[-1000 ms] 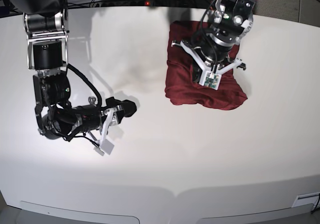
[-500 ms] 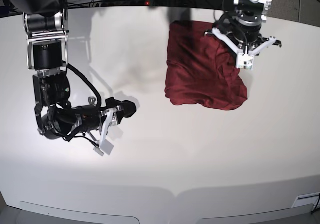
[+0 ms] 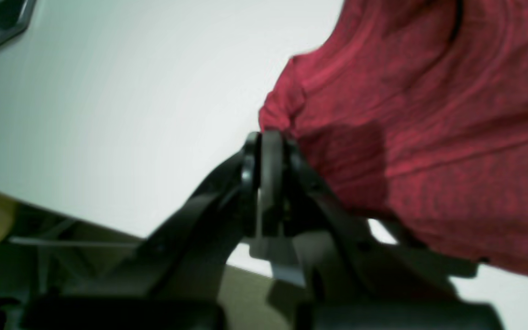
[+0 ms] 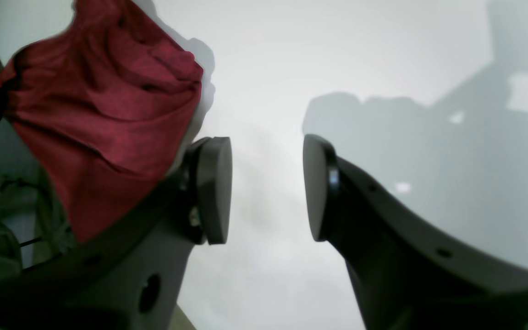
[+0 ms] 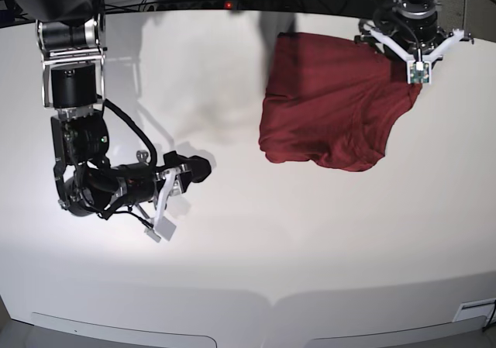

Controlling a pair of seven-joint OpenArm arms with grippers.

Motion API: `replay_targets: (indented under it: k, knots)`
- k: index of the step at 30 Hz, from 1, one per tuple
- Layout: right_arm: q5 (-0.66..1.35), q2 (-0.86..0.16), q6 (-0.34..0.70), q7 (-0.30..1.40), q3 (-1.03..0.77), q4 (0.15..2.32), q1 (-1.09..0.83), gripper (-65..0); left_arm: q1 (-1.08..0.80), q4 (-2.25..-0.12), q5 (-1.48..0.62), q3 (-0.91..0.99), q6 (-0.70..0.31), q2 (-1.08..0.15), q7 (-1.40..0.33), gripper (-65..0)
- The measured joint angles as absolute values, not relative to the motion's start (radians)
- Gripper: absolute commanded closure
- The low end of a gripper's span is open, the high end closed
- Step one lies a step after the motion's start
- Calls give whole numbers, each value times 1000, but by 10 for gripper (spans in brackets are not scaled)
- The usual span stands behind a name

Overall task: Fold the T-shirt properly
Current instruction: 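Grasp the folded shirt's edge with the left gripper and lift it, then hold the shirt with both grippers and flip it over onto the table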

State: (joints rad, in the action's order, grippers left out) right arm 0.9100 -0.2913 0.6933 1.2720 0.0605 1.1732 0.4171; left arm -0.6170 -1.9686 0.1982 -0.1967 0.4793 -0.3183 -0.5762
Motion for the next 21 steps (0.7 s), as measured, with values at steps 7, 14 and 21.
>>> replay_targets:
  k: [7,14,21]
  knots:
    - [911,-291,693,1272,60,1173,418,-244,-632,-1969,179,-190,445,-318,-577,0]
    - [920,-288,693,1272,60,1173,418,-244,-632,-1968,219,-189,445,-318,-645,-227]
    - [1024,-250,693,1272,60,1173,429,-232,-627,-1969,254,-187,524,-318,-658,-197]
